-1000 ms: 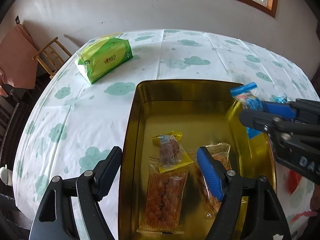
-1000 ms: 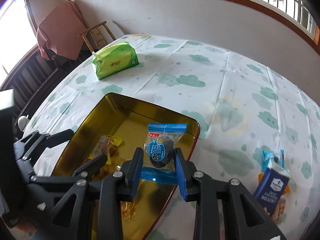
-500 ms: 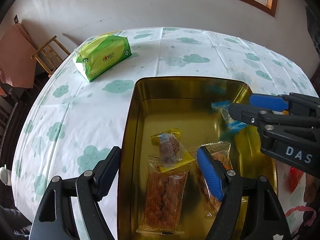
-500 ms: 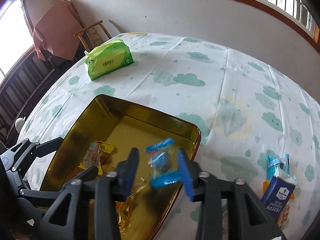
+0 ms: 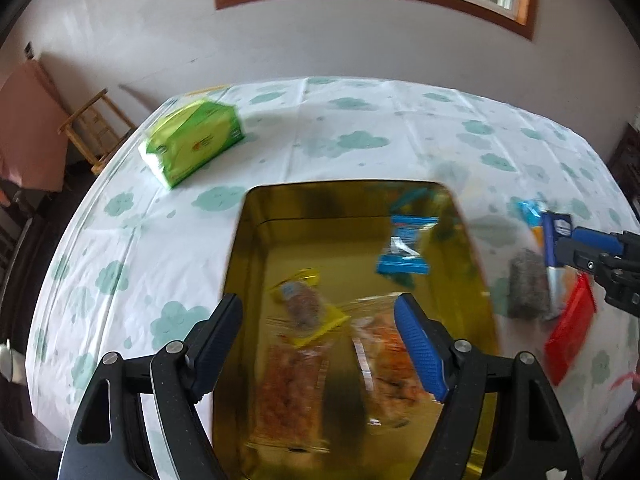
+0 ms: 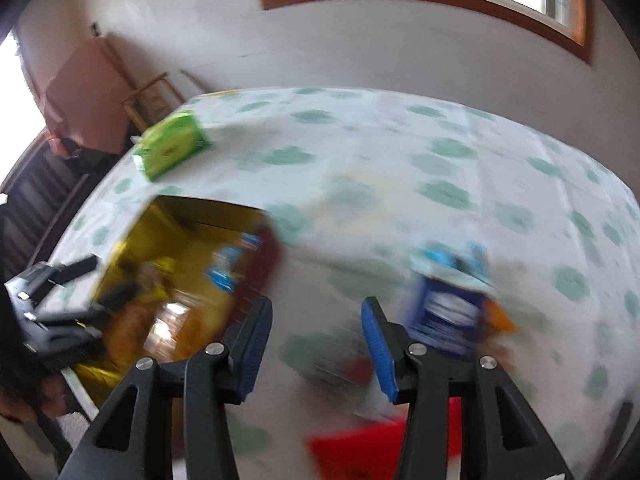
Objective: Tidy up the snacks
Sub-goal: 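Grasp the red wrapper bar with the left tool while the right tool grasps the small cake box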
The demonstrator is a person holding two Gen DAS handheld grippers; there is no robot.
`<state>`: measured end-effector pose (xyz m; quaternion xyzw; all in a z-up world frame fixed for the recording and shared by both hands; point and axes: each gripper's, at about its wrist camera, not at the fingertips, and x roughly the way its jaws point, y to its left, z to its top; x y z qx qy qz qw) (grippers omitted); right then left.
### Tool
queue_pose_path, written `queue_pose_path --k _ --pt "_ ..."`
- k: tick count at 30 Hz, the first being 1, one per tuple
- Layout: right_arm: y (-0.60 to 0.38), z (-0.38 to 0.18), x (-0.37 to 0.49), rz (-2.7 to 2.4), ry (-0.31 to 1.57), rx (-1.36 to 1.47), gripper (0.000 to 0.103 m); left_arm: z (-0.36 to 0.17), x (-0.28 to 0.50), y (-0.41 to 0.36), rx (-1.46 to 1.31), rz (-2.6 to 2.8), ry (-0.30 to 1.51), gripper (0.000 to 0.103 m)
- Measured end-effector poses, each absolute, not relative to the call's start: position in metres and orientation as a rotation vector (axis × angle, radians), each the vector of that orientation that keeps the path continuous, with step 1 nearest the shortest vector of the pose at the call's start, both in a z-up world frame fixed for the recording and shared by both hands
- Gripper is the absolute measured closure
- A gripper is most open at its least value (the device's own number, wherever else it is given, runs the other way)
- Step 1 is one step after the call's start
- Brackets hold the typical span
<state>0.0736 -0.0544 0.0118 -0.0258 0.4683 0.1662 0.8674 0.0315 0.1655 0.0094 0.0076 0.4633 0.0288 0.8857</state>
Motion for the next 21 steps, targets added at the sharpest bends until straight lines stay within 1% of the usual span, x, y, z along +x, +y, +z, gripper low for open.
queue_pose_path --k 4,10,21 --pt "-0.111 -0.001 0.064 0.249 1.022 -0.045 0.056 0.018 0.028 0.138 0.051 -0.008 0.945 0.028" --pt "-0.159 -0.016 0.055 0.186 1.065 0.003 0.056 0.017 0.025 0.079 0.141 -0.143 0.945 0.027" --pt "-0.157 -0.04 0.081 0.21 1.099 -0.003 0.056 -0.007 0.02 -0.001 0.257 -0.321 0.989 0.027"
